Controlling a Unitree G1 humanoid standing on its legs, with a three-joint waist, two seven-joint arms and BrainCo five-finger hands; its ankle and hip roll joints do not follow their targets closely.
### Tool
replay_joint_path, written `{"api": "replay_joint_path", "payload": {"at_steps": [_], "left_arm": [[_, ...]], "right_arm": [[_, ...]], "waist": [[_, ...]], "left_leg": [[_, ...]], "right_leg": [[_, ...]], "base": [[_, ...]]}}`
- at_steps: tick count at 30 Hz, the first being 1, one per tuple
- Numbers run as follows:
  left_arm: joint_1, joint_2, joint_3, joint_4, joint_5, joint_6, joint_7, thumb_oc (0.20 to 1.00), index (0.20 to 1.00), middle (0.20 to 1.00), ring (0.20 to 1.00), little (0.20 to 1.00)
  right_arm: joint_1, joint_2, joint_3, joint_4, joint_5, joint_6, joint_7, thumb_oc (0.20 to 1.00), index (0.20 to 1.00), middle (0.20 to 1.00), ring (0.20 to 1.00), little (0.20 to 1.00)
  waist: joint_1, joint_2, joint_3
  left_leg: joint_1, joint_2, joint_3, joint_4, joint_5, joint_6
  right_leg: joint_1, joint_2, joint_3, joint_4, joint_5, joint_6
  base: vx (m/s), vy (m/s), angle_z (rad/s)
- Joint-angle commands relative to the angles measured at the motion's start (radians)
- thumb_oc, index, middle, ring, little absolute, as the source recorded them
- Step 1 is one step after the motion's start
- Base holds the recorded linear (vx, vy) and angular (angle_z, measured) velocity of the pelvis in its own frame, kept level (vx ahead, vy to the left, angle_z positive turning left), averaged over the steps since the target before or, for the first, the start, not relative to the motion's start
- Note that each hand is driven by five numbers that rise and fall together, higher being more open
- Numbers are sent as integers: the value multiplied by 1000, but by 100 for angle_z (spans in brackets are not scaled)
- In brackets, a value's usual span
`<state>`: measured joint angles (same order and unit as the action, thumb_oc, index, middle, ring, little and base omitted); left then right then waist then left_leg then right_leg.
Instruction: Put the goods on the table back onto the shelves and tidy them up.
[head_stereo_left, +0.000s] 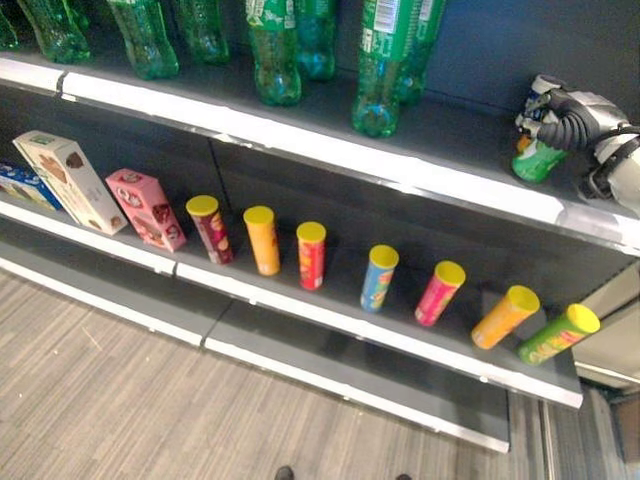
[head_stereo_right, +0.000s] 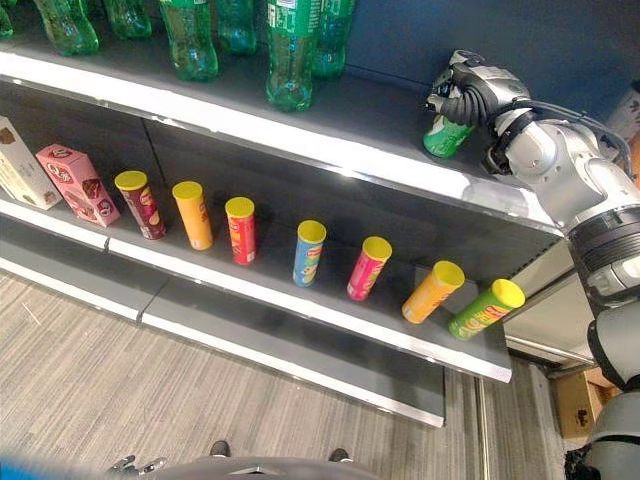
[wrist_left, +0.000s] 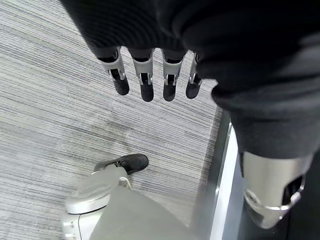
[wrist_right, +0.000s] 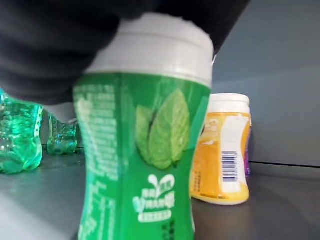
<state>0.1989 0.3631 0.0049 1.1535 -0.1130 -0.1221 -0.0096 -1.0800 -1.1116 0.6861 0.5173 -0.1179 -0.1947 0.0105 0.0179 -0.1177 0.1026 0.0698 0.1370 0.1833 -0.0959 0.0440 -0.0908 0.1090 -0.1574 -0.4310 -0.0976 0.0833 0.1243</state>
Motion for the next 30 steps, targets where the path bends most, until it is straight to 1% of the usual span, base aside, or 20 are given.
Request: {"api": "replay_joint_path", "payload": {"at_steps": [1, 30], "left_arm": [[-40, 49, -37, 12, 0, -14, -9, 1000, 1000, 1000, 1000, 1000], [-41, 51, -40, -6, 8, -15, -13, 1000, 1000, 1000, 1000, 1000]], "right_arm": [[-115, -63, 82, 1, -4, -1, -2, 200, 200, 200, 200, 200], [-32, -97, 38, -28, -14, -3, 9, 200, 200, 200, 200, 200]], "waist": [[25, -2, 9], [17, -3, 12]], "left_leg": [[58, 118, 93, 13, -38, -108], [68, 112, 93, 15, -46, -103]], "right_leg": [[-2, -16, -14, 10, -42, 27], [7, -21, -12, 10, -42, 28]], "base": [[0, 0, 0], [0, 0, 0]]}}
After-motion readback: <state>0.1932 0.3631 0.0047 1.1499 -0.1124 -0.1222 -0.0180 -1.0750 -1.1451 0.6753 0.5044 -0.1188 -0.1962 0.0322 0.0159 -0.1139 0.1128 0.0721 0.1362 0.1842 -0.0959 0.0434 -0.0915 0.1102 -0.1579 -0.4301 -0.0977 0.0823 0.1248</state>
